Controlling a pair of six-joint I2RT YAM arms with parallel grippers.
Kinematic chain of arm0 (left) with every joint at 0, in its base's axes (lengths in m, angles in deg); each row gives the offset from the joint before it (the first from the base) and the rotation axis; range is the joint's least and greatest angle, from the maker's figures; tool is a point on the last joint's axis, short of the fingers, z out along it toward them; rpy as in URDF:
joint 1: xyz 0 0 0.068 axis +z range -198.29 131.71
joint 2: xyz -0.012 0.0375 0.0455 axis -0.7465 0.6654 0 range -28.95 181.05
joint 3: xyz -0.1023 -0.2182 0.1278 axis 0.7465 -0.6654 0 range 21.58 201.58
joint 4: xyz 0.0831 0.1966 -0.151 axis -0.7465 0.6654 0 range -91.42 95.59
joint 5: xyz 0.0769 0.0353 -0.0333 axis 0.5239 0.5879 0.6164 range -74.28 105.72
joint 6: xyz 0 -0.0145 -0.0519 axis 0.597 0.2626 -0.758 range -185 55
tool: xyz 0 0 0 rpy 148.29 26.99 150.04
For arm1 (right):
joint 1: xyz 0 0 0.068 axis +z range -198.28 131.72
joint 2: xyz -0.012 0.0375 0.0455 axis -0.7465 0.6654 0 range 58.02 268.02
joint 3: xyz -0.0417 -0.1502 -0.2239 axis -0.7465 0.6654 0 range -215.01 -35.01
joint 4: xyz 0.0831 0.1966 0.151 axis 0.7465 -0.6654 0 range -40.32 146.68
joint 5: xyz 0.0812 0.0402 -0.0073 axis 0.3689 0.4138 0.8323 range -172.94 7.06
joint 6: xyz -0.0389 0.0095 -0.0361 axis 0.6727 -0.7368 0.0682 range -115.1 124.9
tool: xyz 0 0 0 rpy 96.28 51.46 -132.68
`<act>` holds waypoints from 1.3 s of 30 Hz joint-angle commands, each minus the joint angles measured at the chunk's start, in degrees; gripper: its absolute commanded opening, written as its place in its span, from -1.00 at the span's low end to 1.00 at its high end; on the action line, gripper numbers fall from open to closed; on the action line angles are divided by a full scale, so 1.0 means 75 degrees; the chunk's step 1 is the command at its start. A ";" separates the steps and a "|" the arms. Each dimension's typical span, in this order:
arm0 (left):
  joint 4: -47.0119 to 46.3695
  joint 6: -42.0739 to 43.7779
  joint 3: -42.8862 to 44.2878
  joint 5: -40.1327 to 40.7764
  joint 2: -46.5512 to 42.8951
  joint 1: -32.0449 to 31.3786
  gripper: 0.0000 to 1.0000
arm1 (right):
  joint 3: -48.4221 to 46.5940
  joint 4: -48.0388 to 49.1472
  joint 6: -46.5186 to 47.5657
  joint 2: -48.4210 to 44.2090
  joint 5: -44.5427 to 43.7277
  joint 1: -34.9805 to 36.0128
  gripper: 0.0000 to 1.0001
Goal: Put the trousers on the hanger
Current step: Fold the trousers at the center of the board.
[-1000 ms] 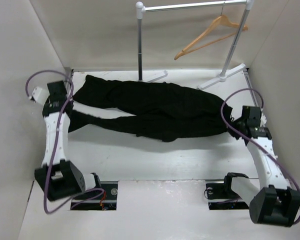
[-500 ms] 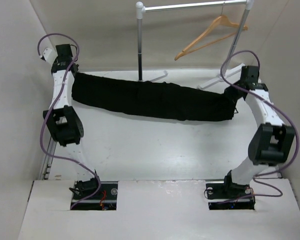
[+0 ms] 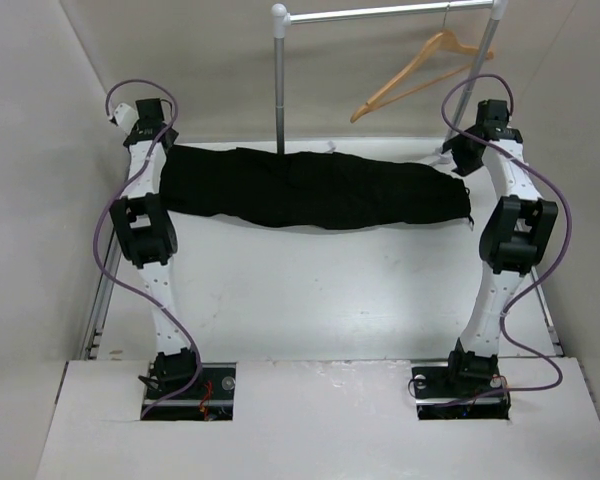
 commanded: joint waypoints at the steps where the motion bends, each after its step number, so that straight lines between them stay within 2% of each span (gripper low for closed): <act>1: -0.0500 0.0154 -0.1160 0.0093 -0.1670 0.0294 0.13 | -0.0147 -0.0025 0.0158 -0.0734 -0.0328 0.0164 0.25; 3: -0.0757 0.0025 -0.2647 0.0093 -0.2595 0.0412 0.13 | 0.0694 0.0336 0.0368 -0.1412 -0.0375 0.0352 0.28; 6: -0.1482 -0.0419 -0.5331 -0.0210 -0.4003 0.0436 0.19 | 0.2766 0.1460 0.0499 -0.2771 -0.0410 0.0586 0.23; 7: -0.1740 -0.0537 -0.6000 -0.0444 -0.4308 0.0436 0.21 | 0.3423 0.1789 0.0452 -0.3147 -0.0329 0.0610 0.12; 9: -0.2256 -0.0888 -0.7173 -0.1134 -0.4708 0.0471 0.26 | 0.4572 0.2317 0.0370 -0.3827 -0.0060 0.0610 -0.37; 10: -0.2537 -0.1040 -0.7585 -0.1520 -0.4802 0.0517 0.29 | 0.5100 0.2574 0.0346 -0.4120 0.0046 0.0622 -0.53; 11: -0.2841 -0.1216 -0.7948 -0.1861 -0.4884 0.0587 0.33 | 0.5546 0.2797 0.0323 -0.4355 0.0117 0.0622 -0.58; 12: -0.3192 -0.1392 -0.8242 -0.2143 -0.4932 0.0635 0.44 | 0.5945 0.3043 0.0334 -0.4555 0.0152 0.0622 -0.57; 14: -0.4000 -0.1662 -0.8677 -0.2530 -0.4979 0.0717 1.00 | 0.6451 0.3279 0.0311 -0.4720 0.0222 0.0494 -0.37; 17: -0.4706 -0.1780 -0.8878 -0.2720 -0.4874 0.0717 1.00 | 0.7049 0.3432 0.0206 -0.4803 0.0340 -0.0021 0.21; 20: -0.4895 -0.1803 -0.8749 -0.2685 -0.4430 0.0694 1.00 | 0.7343 0.3701 0.0170 -0.4593 0.0480 -0.0443 0.44; 28: -0.5164 -0.1792 -0.8304 -0.2333 -0.3562 0.0635 1.00 | 0.6629 0.3890 -0.0017 -0.3058 0.0914 -0.0784 0.43; 33: -0.5188 -0.1780 -0.8046 -0.2321 -0.3070 0.0647 1.00 | 0.6500 0.3913 -0.0146 -0.2764 0.0938 -0.0773 0.38; 35: -0.5130 -0.1757 -0.7953 -0.2356 -0.2894 0.0659 0.78 | 0.6453 0.3855 -0.0158 -0.2705 0.0903 -0.0772 0.27; 37: -0.5083 -0.1757 -0.7952 -0.2298 -0.2788 0.0670 0.27 | 0.6453 0.3843 -0.0181 -0.2694 0.0879 -0.0784 0.07; 39: -0.5071 -0.1757 -0.8010 -0.2298 -0.2764 0.0670 -0.14 | 0.6488 0.3854 -0.0193 -0.2659 0.0821 -0.0784 -0.13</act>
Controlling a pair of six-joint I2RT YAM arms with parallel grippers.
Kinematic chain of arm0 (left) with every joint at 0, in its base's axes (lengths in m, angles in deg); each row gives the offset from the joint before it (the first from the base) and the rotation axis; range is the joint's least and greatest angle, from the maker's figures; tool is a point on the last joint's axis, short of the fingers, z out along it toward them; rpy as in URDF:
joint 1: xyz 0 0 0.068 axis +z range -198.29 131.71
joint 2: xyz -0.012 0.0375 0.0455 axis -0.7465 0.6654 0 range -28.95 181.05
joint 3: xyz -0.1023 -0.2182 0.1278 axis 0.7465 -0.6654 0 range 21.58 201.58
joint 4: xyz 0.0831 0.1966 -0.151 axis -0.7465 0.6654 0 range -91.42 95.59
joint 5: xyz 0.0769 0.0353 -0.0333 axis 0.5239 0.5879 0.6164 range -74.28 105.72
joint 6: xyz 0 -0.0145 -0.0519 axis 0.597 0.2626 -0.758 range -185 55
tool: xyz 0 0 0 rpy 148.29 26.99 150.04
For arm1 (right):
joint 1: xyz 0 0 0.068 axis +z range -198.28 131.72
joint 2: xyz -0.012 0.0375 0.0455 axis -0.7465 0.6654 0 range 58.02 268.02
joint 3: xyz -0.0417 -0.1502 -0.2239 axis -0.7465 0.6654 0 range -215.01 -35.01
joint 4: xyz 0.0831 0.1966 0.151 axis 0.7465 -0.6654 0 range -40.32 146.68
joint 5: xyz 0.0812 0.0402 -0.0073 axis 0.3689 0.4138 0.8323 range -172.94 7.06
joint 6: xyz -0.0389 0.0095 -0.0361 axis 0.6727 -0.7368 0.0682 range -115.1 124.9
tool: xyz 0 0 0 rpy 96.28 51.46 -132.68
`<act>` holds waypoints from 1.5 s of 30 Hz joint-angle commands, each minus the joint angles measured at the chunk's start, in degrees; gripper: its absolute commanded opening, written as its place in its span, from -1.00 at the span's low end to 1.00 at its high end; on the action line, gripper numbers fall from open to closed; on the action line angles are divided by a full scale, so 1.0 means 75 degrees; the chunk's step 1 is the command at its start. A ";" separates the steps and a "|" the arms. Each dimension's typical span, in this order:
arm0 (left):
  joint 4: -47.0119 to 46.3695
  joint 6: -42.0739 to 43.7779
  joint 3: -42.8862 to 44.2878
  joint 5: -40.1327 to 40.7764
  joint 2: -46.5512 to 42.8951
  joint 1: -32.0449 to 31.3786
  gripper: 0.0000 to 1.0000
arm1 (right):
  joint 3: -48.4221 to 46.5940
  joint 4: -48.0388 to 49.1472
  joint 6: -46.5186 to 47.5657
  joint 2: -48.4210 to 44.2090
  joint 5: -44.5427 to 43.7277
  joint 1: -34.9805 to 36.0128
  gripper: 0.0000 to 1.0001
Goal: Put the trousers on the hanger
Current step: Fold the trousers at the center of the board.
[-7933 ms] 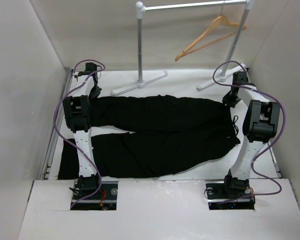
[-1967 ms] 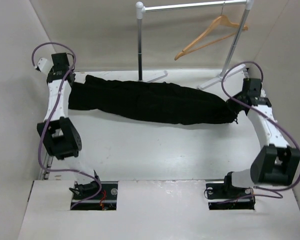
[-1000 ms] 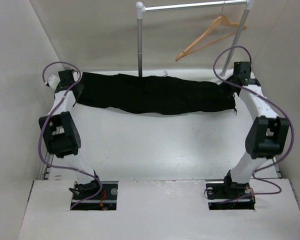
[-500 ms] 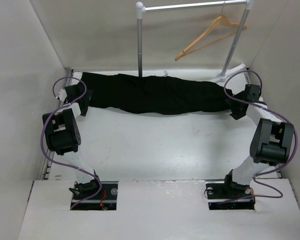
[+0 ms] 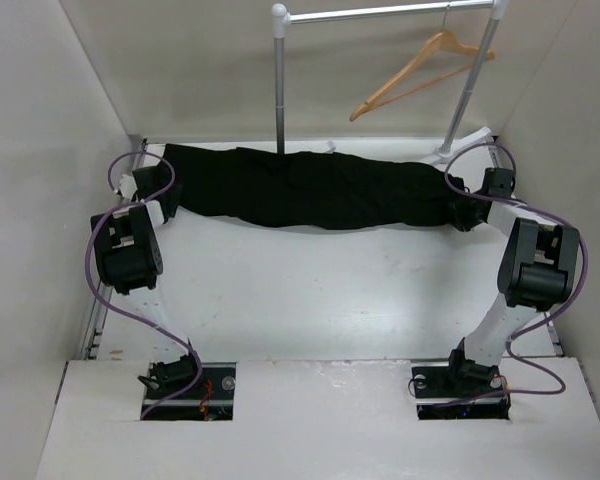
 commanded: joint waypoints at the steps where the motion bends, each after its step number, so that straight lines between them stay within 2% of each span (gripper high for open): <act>1: 0.0163 0.0085 0.0050 0.0127 0.0109 0.0009 -0.25 | -0.0308 0.0322 -0.0111 0.0154 -0.0074 -0.0029 -0.24; 4: 0.0361 0.0085 0.0027 0.0127 0.0039 0.0020 -0.59 | -0.0437 0.0206 -0.0135 0.0400 -0.0086 -0.0041 -0.62; 6: 0.0735 0.0143 0.0038 0.0290 -0.0124 0.0044 -0.78 | -0.0403 0.0123 -0.0216 0.0354 -0.0133 -0.0088 -0.77; 12: 0.2223 0.0741 -0.0137 0.1261 -0.1400 0.0254 -0.87 | 0.0674 0.0111 -0.0252 -0.0968 -0.0555 -0.0299 -0.92; 18: 0.3689 0.1209 -0.0804 0.2433 -0.2830 0.0313 -0.87 | 0.0676 0.0111 -0.0252 -0.0971 -0.0555 -0.0299 -0.92; 23: 0.4626 0.1608 -0.2033 0.3629 -0.3955 0.0337 -0.79 | 0.0676 0.0111 -0.0252 -0.0971 -0.0555 -0.0299 -0.92; 28: 0.5388 0.1632 -0.2972 0.4228 -0.5009 0.0676 -0.73 | 0.0676 0.0111 -0.0252 -0.0971 -0.0555 -0.0299 -0.92; 31: 0.5460 0.1819 -0.3312 0.4100 -0.5608 0.0945 -0.64 | 0.0676 0.0111 -0.0252 -0.0971 -0.0555 -0.0299 -0.92; 36: 0.5168 0.2030 -0.3594 0.3737 -0.5891 0.1063 -0.50 | 0.0676 0.0111 -0.0252 -0.0971 -0.0555 -0.0299 -0.92; 37: 0.5074 0.2054 -0.3583 0.3690 -0.5844 0.1063 -0.44 | 0.4829 -0.1629 -0.0217 -0.7120 -0.0288 -0.1007 -0.97; 40: 0.5131 0.1972 -0.3326 0.3631 -0.5867 0.1005 -0.31 | 0.4837 -0.1238 -0.0217 -0.6622 -0.0461 -0.0990 -0.95; 43: 0.5237 0.1948 -0.2916 0.3748 -0.6264 0.0515 -0.12 | 0.4603 -0.0757 -0.0252 -0.6035 -0.0473 -0.0979 -0.91; 45: 0.5471 0.1948 -0.2612 0.3853 -0.6557 0.0198 -0.02 | 0.4438 -0.0907 -0.0240 -0.5998 -0.0566 -0.0920 -0.86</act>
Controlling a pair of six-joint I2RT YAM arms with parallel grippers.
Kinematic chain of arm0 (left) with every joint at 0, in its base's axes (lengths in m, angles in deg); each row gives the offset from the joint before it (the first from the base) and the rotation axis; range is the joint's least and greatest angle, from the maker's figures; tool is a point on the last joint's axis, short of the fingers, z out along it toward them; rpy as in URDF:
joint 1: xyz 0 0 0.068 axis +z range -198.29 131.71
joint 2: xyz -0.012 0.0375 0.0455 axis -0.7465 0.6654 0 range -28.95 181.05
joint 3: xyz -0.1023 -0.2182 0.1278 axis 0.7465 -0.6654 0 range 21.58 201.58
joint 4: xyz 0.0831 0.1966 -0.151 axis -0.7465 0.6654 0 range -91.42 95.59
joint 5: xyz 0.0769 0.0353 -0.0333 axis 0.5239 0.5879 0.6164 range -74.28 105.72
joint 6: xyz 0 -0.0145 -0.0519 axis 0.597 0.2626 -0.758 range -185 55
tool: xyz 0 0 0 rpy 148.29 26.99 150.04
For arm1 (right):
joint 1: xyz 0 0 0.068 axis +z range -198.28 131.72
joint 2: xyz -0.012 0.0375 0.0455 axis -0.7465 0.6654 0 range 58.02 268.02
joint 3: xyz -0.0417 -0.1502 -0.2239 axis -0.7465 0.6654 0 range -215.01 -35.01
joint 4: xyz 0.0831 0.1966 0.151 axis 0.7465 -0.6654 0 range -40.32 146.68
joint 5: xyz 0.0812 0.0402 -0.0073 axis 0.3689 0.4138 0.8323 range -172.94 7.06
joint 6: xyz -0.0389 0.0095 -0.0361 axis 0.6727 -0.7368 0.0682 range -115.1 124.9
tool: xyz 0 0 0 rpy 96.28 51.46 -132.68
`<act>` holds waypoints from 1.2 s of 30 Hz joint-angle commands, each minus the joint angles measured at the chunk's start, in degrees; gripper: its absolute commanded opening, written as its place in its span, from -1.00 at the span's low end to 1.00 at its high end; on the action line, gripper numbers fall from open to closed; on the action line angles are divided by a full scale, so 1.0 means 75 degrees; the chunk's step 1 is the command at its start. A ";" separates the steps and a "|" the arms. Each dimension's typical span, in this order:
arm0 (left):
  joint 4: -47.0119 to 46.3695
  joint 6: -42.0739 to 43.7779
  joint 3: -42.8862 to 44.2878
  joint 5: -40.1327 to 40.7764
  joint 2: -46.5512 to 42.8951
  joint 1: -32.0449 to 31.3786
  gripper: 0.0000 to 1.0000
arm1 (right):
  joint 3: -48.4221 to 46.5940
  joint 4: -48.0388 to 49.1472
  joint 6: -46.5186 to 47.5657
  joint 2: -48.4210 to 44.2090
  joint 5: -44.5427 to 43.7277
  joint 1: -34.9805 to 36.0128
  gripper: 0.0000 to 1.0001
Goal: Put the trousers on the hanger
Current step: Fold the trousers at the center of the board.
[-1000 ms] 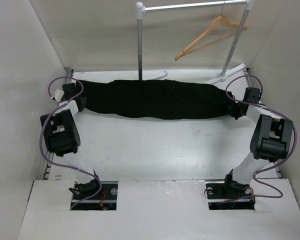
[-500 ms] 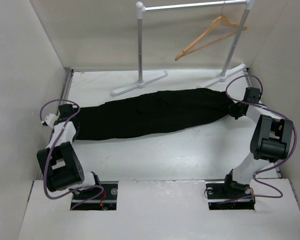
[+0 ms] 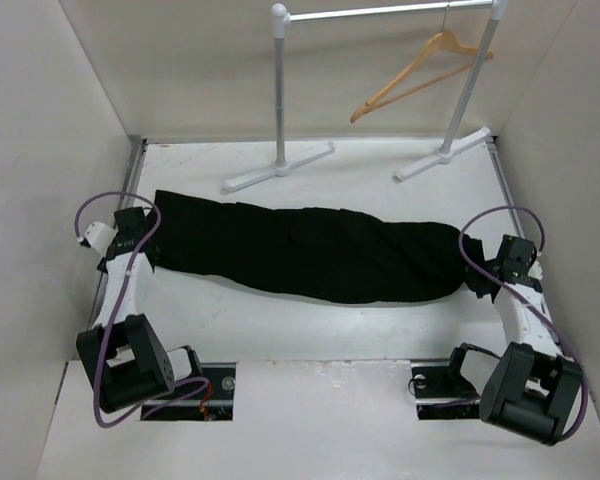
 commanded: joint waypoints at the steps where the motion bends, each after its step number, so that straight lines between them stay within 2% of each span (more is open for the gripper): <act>1: 0.0232 0.0098 0.0758 0.0281 -0.0706 -0.0500 -0.01 | -0.0388 0.0427 -0.0004 0.0102 -0.0182 0.0091 -0.83; 2: 0.0267 0.0110 0.0840 0.0292 -0.0870 -0.0617 -0.01 | -0.0307 0.0403 -0.0016 -0.0038 -0.0228 0.0103 -0.75; 5: 0.0337 0.0110 0.0806 0.0304 -0.1059 -0.0653 -0.01 | -0.0201 0.0333 0.0101 -0.0028 -0.0218 -0.0002 -0.71; 10: 0.0700 -0.0100 0.0526 0.0398 -0.0544 -0.0478 -0.10 | -0.0551 0.0321 0.0136 0.0510 -0.0158 -0.0330 -0.68; 12: 0.0899 -0.0521 0.0396 0.0317 -0.0497 -0.0338 -0.10 | -0.0716 0.0274 0.0078 0.0651 -0.0135 -0.0389 -0.51; 14: 0.0854 -0.0628 0.0442 0.0234 -0.0613 -0.0325 -0.10 | -0.0915 0.0169 0.0089 0.0640 -0.0135 -0.0354 -0.12; 17: 0.0538 -0.0594 0.0933 0.0269 -0.0719 -0.0943 -0.19 | -0.1126 -0.0159 0.0148 0.0220 -0.0229 -0.0260 0.23; 21: -0.0351 -0.0628 0.1251 -0.0034 0.0121 -0.2104 -0.31 | -0.1326 -0.0651 0.0417 -0.0355 -0.0334 -0.0120 0.47; 24: -0.1196 -0.0932 0.1123 -0.0679 0.1153 -0.2306 -0.33 | -0.1279 -0.0886 0.0464 -0.0637 -0.0381 -0.0038 0.53; 27: -0.1291 -0.1518 0.0737 -0.0785 0.1740 -0.1839 -0.39 | -0.1116 -0.1097 0.0523 -0.0871 -0.0405 -0.0038 0.57; 30: -0.1186 -0.1636 0.0070 -0.0774 0.1847 -0.1113 -0.43 | -0.0893 -0.1179 0.0547 -0.1070 -0.0475 -0.0119 0.59; 33: -0.0894 -0.1637 -0.0575 -0.0774 0.1567 -0.0491 -0.43 | -0.0682 -0.1039 0.0523 -0.0931 -0.0370 -0.0190 0.64; 36: -0.0659 -0.1671 -0.0998 -0.0703 0.1075 -0.0395 -0.42 | -0.0448 -0.0513 0.0593 -0.0382 -0.0206 -0.0178 0.70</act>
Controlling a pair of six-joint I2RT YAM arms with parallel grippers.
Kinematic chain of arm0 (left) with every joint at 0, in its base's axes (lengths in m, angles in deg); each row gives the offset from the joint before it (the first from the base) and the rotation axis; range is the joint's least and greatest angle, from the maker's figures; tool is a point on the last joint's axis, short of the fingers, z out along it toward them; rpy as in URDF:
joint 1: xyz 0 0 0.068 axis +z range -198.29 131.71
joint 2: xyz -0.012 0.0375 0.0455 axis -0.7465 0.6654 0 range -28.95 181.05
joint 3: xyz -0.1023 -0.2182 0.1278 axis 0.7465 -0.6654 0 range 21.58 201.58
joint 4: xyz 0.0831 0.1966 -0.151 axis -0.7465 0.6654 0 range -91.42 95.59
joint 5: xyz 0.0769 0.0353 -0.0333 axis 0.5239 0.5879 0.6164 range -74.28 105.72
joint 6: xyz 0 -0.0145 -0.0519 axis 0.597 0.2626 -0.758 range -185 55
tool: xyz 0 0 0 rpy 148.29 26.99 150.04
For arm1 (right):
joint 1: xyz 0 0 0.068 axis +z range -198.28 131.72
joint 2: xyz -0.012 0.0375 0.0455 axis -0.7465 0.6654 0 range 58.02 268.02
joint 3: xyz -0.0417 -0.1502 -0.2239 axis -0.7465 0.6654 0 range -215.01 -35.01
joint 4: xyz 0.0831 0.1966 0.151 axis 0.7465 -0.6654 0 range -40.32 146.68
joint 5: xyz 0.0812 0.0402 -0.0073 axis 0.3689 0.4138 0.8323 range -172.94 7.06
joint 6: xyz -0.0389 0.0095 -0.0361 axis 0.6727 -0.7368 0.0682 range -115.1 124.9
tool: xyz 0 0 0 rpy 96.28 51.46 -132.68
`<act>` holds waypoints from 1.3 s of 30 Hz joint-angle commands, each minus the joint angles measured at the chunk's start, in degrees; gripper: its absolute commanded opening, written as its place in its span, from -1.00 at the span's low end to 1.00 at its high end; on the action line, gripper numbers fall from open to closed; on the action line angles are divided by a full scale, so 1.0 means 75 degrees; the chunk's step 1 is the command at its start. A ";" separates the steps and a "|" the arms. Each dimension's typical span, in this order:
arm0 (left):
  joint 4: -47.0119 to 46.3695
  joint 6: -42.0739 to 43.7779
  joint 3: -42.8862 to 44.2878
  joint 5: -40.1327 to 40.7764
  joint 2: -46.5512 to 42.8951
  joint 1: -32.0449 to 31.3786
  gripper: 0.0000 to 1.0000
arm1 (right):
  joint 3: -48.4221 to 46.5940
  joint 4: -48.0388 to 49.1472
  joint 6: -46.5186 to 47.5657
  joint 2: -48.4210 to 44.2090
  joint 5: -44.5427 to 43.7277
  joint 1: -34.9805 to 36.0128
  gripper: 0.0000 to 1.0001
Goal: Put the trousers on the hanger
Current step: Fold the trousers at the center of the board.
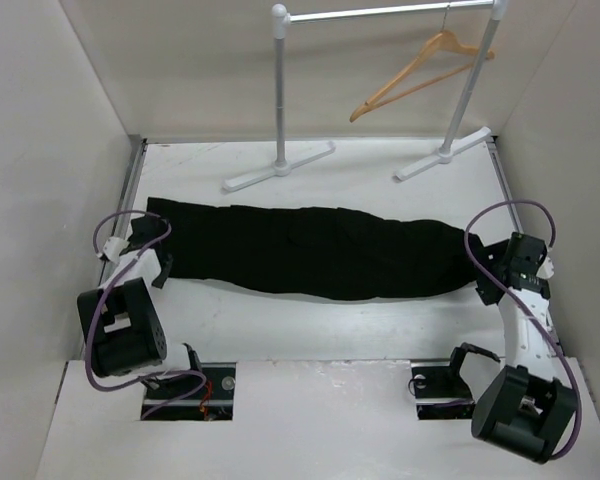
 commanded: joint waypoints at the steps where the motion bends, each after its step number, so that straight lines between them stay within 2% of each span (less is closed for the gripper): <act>1: 0.0659 -0.0214 -0.0477 0.0092 -0.0549 -0.0014 -0.42 | 0.0255 0.0685 0.0237 0.0625 0.0138 -0.0038 0.70; 8: 0.1362 -0.0297 0.0763 -0.0025 -0.1417 -0.0564 -0.37 | 0.0432 0.1941 -0.0112 0.2476 0.0373 -0.0647 0.65; 12: 0.1281 -0.0320 0.1221 -0.0200 -0.1862 -0.0763 -0.33 | 0.0397 0.2106 -0.0347 0.2958 0.0444 -0.0835 0.61; 14: 0.1175 -0.0273 0.1327 -0.0317 -0.1945 -0.0950 -0.31 | 0.0326 0.2257 -0.0406 0.3111 0.0304 -0.0847 0.53; 16: 0.0965 -0.0227 0.1281 -0.0411 -0.1968 -0.1220 -0.31 | 0.0244 0.2421 -0.0604 0.3356 0.0221 -0.0800 0.28; 19: 0.0730 -0.0226 0.1024 -0.0552 -0.2062 -0.1665 -0.31 | 0.0267 0.2773 -0.1084 0.3511 0.0221 -0.0672 -0.49; 20: 0.0695 -0.0226 0.0942 -0.0564 -0.2085 -0.1817 -0.31 | 0.0268 0.2751 -0.1237 0.3301 0.0163 -0.0578 -0.65; 21: 0.0683 -0.0226 0.0894 -0.0576 -0.2109 -0.1958 -0.31 | 0.0210 0.2669 -0.1331 0.2951 -0.0012 -0.0519 -0.72; 25: 0.0752 -0.0226 0.0753 -0.0622 -0.2179 -0.2649 -0.31 | -0.0935 0.1301 -0.1134 0.1544 -0.1288 -0.0086 -0.76; 29: 0.1022 -0.0367 0.0952 -0.0378 -0.2273 -0.4053 -0.31 | -0.2413 0.0361 -0.0431 0.0617 -0.2028 0.0231 -0.76; 35: 0.1970 -0.0987 0.2180 0.1202 -0.2122 -0.6631 -0.31 | -0.3961 -0.0179 0.0717 -0.0134 -0.1515 0.0173 -0.74; 37: 0.2368 -0.1268 0.2801 0.1812 -0.1829 -0.7510 -0.30 | -0.4359 -0.0261 0.1022 -0.0111 -0.1408 0.0301 -0.71; 39: 0.2766 -0.1421 0.3376 0.2200 -0.1560 -0.8156 -0.29 | -0.4583 -0.0168 0.1210 -0.0111 -0.1303 0.0849 -0.69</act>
